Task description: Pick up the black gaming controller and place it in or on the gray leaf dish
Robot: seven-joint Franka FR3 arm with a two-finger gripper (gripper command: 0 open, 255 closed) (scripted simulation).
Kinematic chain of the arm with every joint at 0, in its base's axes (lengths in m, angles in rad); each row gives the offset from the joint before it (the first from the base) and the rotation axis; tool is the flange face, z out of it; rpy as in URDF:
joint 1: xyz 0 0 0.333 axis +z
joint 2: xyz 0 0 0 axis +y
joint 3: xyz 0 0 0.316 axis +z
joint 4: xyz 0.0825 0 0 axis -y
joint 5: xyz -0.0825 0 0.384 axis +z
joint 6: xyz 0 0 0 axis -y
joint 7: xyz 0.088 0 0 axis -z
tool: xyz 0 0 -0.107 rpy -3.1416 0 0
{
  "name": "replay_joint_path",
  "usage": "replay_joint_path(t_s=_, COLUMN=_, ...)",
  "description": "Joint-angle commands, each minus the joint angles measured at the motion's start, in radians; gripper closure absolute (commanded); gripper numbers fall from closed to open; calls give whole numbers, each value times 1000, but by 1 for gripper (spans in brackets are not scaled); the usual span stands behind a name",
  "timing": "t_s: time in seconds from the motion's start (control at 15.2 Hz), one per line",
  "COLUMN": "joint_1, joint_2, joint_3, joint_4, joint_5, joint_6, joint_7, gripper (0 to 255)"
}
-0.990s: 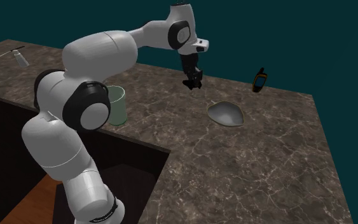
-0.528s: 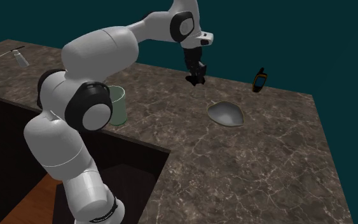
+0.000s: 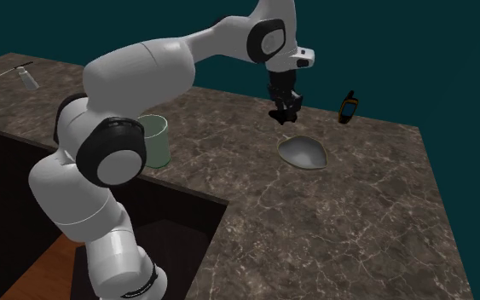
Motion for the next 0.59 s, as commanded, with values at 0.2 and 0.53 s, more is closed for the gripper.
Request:
replay_joint_path(t_s=0.2, joint_1=-63, joint_2=34, joint_3=-56, joint_4=61, joint_5=17, joint_6=-12, joint_7=-124, gripper=255)
replay_joint_path(t_s=0.53, joint_1=-80, joint_2=31, joint_3=-69, joint_4=21, joint_5=23, joint_6=29, joint_7=-150, gripper=255)
